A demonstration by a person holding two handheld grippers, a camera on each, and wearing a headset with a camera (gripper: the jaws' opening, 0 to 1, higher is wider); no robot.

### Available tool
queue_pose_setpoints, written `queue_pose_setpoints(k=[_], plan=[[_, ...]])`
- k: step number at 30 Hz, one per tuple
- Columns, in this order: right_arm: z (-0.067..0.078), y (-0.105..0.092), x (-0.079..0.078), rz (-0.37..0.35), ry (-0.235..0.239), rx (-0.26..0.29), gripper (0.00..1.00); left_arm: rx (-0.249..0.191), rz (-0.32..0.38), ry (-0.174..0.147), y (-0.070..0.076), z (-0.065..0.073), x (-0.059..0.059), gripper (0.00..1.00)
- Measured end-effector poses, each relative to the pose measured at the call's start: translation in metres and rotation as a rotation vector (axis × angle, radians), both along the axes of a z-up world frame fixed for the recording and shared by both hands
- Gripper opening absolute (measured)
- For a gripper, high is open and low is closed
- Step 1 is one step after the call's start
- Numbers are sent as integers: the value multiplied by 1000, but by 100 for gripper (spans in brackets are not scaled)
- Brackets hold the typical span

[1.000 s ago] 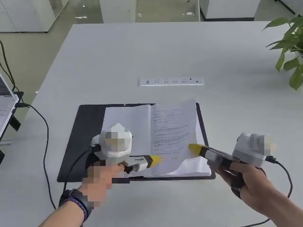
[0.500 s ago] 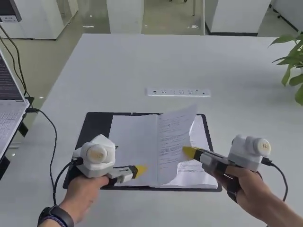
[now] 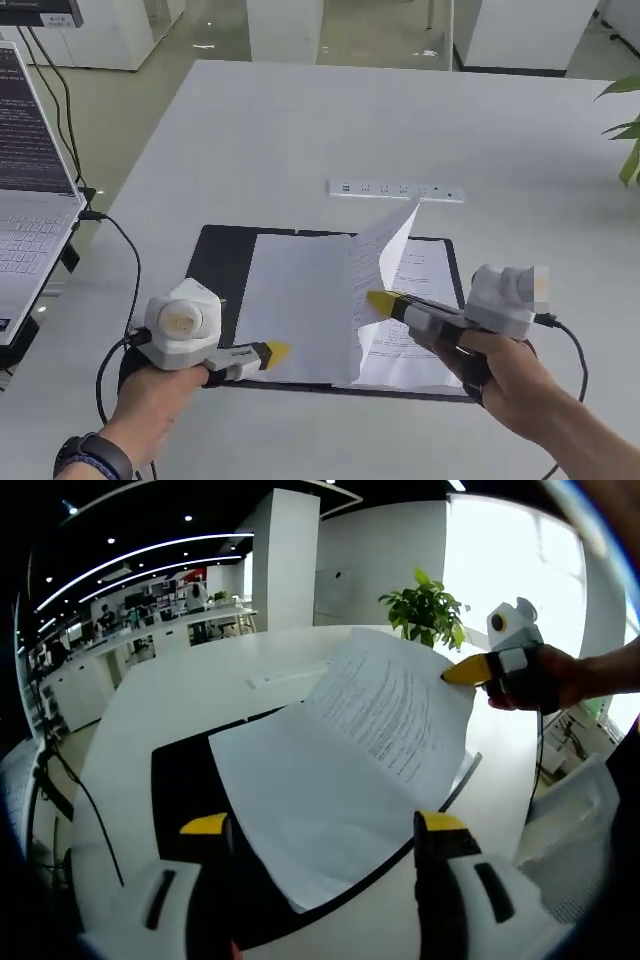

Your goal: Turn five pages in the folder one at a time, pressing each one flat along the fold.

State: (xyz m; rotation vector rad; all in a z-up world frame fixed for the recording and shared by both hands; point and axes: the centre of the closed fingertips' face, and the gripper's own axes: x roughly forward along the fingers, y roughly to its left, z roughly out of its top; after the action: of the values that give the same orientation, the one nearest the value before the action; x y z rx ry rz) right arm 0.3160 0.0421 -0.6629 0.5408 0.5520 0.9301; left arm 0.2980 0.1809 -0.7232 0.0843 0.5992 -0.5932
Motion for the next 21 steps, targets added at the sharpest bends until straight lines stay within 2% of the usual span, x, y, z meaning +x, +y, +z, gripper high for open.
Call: queue_pose_setpoints(k=[13, 21], plan=[[0, 52, -6, 111, -4, -7, 0, -7, 56, -20, 29, 4, -8, 74], [-15, 83, -12, 163, 25, -17, 0, -20, 99, 5, 48, -6, -18, 74]])
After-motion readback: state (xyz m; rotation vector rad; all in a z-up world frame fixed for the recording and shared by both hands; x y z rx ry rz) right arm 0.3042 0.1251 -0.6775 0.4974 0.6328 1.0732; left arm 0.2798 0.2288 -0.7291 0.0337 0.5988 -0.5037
